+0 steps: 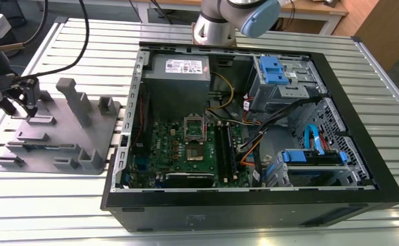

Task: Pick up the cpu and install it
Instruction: 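Pick up the cpu and move it towards the insertion slot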

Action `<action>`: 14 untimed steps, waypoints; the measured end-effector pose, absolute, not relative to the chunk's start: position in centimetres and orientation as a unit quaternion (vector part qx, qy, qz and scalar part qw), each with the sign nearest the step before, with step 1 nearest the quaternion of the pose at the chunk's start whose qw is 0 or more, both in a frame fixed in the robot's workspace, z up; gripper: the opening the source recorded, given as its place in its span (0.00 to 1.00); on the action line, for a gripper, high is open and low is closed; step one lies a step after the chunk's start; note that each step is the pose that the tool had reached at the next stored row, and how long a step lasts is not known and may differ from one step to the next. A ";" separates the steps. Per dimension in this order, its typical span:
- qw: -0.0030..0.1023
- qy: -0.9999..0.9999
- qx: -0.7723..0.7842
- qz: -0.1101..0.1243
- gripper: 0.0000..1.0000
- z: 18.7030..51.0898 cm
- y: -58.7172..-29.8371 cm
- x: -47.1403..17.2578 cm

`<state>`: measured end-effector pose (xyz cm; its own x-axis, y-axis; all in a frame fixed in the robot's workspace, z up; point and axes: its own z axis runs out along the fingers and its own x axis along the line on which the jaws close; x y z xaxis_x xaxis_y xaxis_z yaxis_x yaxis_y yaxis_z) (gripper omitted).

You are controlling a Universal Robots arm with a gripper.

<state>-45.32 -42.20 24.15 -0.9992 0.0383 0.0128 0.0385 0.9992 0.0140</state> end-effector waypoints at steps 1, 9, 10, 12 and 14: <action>0.006 -1.000 -0.019 -0.007 0.47 24.3 -42.2 -45.3; 0.006 -1.000 -0.019 -0.007 0.47 24.8 -42.2 -45.3; 0.006 -1.000 -0.019 -0.007 0.47 24.8 -42.2 -45.3; 0.006 -1.000 -0.019 -0.007 0.47 24.9 -42.2 -45.3; 0.006 -1.000 -0.019 -0.007 0.47 25.0 -42.2 -45.3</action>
<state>-45.32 -42.20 24.99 -0.9992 0.0383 0.0129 0.0385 0.9992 0.0139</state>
